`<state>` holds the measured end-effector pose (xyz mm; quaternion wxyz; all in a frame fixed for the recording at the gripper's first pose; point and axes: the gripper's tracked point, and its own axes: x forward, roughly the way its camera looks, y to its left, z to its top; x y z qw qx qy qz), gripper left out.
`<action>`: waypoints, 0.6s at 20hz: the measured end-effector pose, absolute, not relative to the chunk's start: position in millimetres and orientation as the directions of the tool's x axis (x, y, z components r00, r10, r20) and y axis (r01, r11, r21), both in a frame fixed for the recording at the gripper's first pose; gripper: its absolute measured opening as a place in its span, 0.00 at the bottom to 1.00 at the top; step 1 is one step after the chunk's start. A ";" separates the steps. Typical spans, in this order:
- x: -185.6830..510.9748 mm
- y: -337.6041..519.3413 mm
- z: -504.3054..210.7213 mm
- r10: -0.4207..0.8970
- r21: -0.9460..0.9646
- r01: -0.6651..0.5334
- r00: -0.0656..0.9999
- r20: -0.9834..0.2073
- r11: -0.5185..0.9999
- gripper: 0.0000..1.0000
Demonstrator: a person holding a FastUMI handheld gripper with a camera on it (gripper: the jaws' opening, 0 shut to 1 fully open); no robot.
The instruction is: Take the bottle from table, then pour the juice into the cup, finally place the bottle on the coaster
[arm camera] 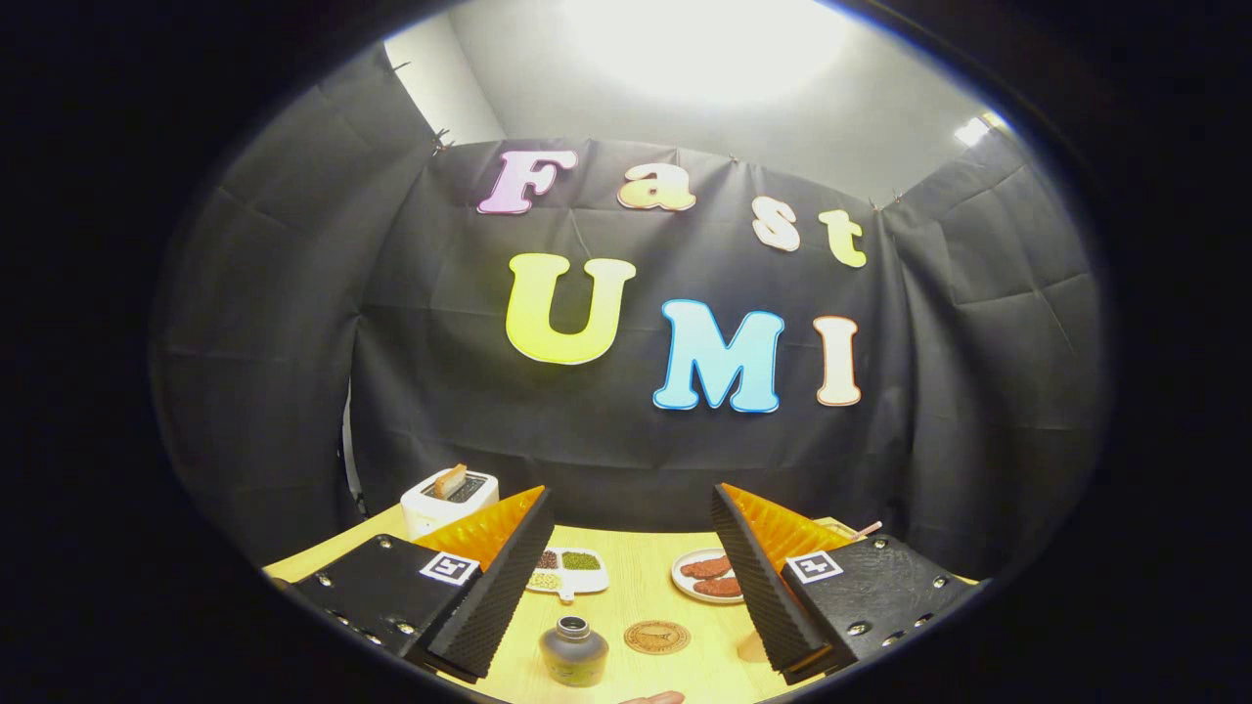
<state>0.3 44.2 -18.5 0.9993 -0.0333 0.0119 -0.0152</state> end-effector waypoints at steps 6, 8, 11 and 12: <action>4.4 52.4 -44.5 -0.014 -0.048 0.013 1.000 -0.025 0.999 0.99; 5.6 54.9 -53.7 -0.009 -0.050 0.008 1.000 -0.022 0.999 0.99; 9.5 62.8 -72.2 0.007 -0.061 -0.008 1.000 -0.014 0.998 0.99; 10.1 65.3 -83.3 0.012 -0.063 -0.013 1.000 -0.019 0.998 0.99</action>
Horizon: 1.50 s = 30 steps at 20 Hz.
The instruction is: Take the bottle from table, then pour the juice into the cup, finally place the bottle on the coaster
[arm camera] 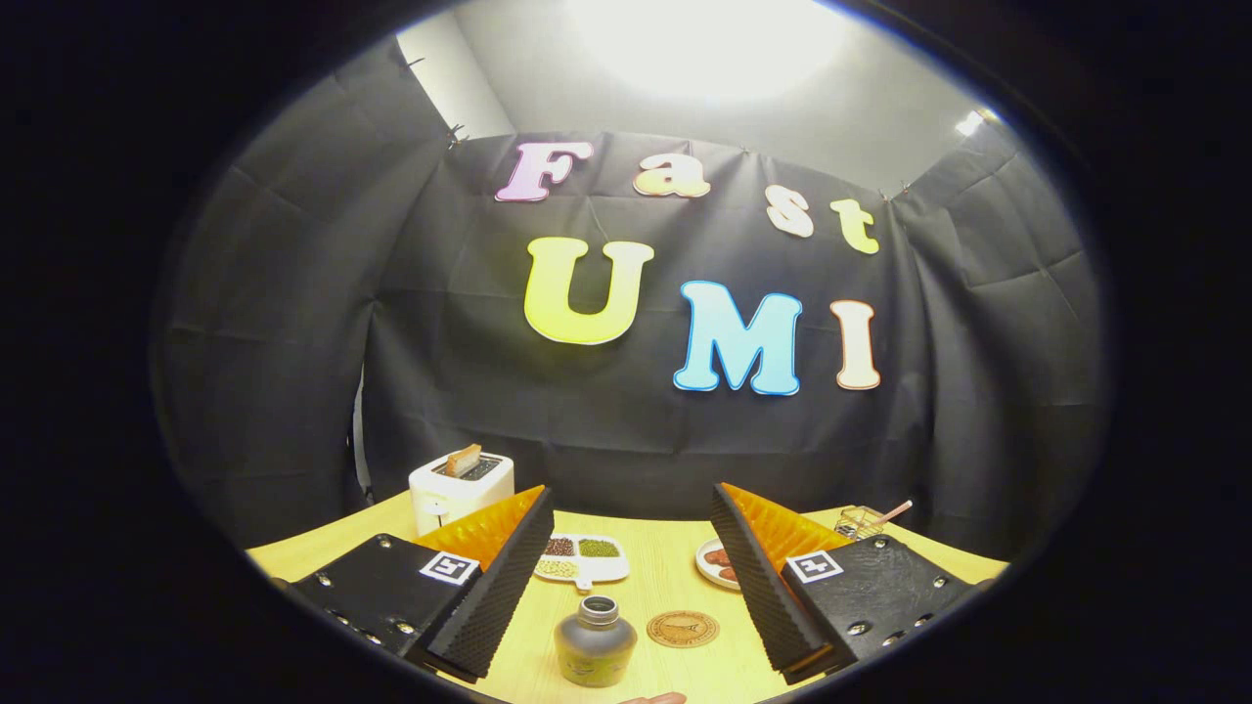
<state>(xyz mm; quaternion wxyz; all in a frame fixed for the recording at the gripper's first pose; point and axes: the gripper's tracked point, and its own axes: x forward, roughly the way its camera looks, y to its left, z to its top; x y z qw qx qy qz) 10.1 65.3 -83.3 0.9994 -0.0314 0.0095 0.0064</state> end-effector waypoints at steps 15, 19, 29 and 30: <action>32.7 82.2 -200.3 0.052 -0.030 -0.054 0.995 -0.087 0.998 0.99; 34.2 84.5 -214.5 0.062 -0.055 -0.068 0.993 -0.098 0.996 0.99; 38.0 85.7 -243.0 0.065 -0.097 -0.077 0.991 -0.118 0.992 0.99; 38.1 85.9 -245.5 0.068 -0.103 -0.080 0.990 -0.120 0.991 0.99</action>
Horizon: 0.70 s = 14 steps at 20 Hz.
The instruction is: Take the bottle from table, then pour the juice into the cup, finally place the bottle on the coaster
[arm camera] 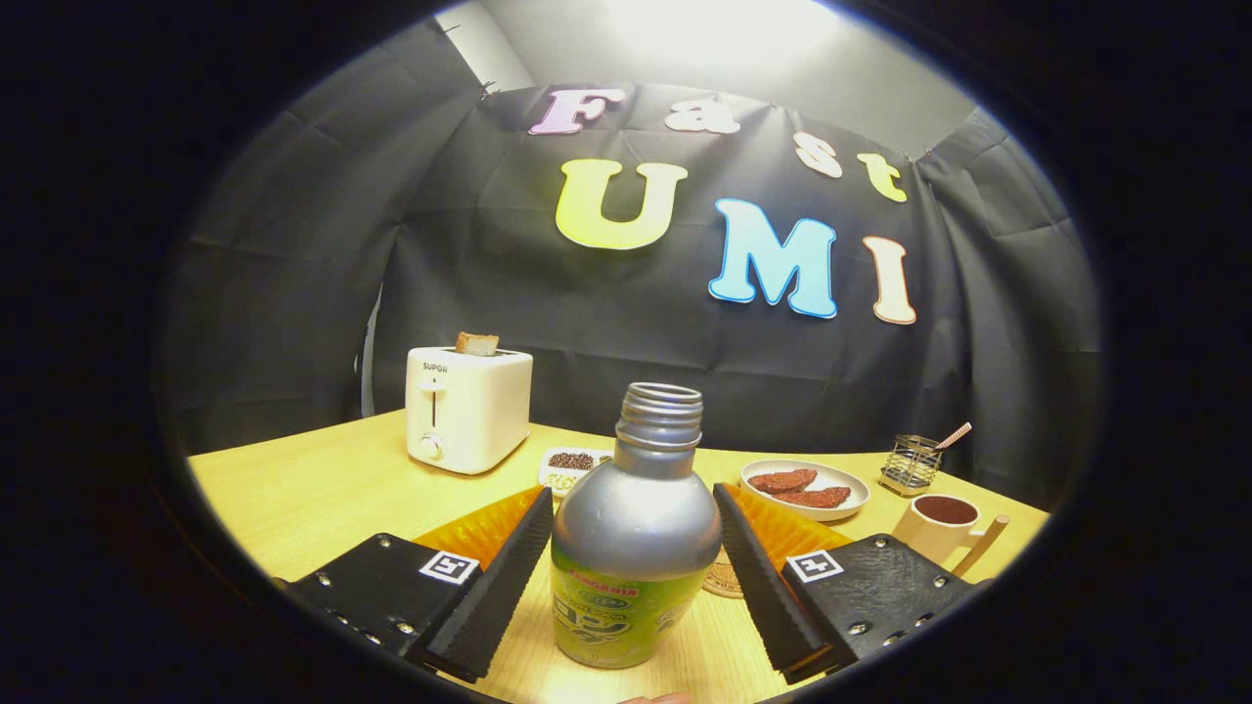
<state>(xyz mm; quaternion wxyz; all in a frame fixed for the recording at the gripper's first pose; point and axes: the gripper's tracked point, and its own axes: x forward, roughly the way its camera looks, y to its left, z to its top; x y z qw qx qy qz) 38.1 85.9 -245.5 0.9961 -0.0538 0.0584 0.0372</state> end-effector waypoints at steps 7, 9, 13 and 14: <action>40.0 89.3 -252.3 0.088 -0.057 -0.096 0.988 -0.129 0.994 0.99; 43.3 86.7 -256.0 0.073 -0.055 -0.082 0.988 -0.138 0.995 0.99; 40.7 89.4 -255.4 0.105 -0.021 -0.110 0.984 -0.143 0.994 0.83; 40.0 90.5 -253.6 0.119 -0.006 -0.121 0.983 -0.140 0.993 0.81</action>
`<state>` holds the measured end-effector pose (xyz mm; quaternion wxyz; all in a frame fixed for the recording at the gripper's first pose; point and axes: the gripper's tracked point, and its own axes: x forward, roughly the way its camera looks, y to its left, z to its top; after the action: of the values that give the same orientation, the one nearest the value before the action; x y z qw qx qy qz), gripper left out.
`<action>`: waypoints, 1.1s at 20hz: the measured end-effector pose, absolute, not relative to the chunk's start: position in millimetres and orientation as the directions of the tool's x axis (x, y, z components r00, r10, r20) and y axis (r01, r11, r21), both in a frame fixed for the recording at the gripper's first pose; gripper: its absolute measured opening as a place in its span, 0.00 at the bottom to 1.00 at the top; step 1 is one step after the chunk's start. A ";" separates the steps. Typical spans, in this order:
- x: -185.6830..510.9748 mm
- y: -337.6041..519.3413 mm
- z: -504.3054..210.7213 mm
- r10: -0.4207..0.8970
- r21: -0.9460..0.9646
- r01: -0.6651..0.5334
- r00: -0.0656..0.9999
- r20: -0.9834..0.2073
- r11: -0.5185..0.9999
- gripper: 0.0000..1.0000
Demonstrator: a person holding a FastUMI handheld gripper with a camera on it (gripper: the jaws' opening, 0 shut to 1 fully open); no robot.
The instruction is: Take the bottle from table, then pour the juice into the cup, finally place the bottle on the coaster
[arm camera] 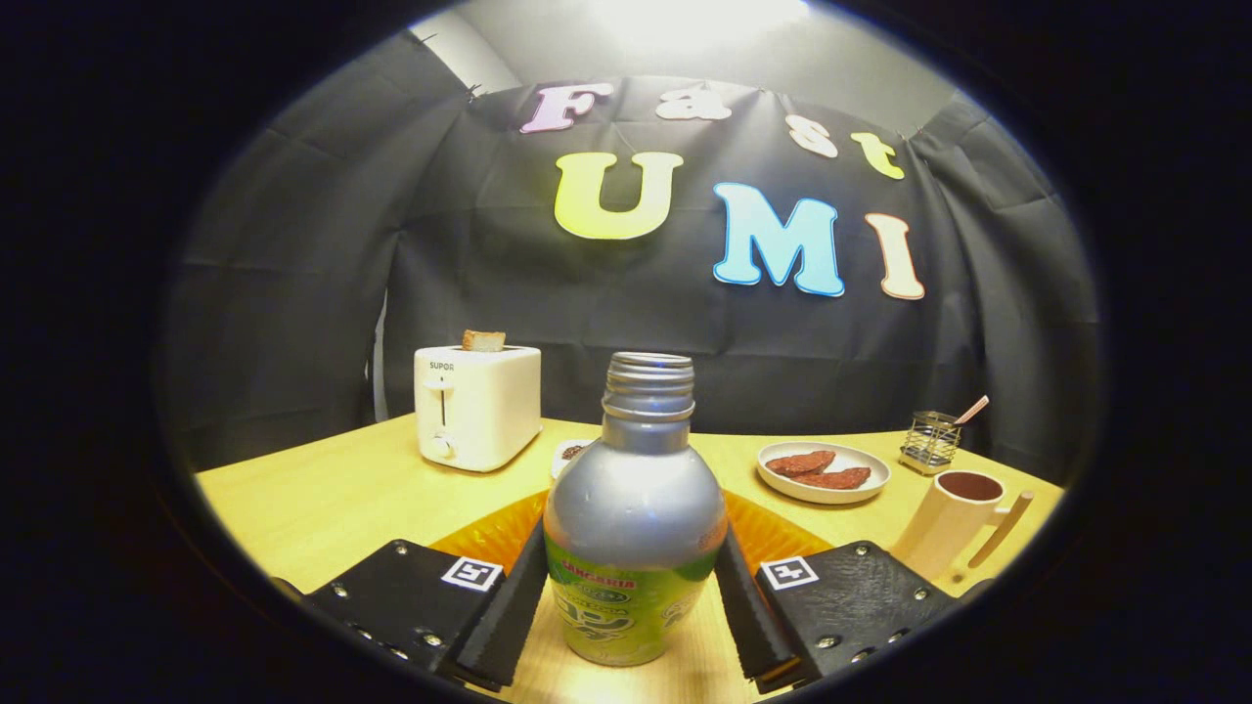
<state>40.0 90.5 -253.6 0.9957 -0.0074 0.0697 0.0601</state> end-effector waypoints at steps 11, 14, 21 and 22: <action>41.1 32.8 -201.0 0.013 0.094 -0.005 0.997 -0.080 0.996 0.80; 46.2 14.3 -203.2 0.001 0.184 0.016 0.996 -0.092 0.983 0.80; 54.9 -2.8 -216.1 0.046 0.384 0.008 0.990 -0.130 0.923 0.79; 55.4 -6.1 -217.2 0.045 0.413 0.013 0.991 -0.130 0.911 0.78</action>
<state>55.4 -6.1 -217.2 0.9750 0.2112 0.0682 0.0081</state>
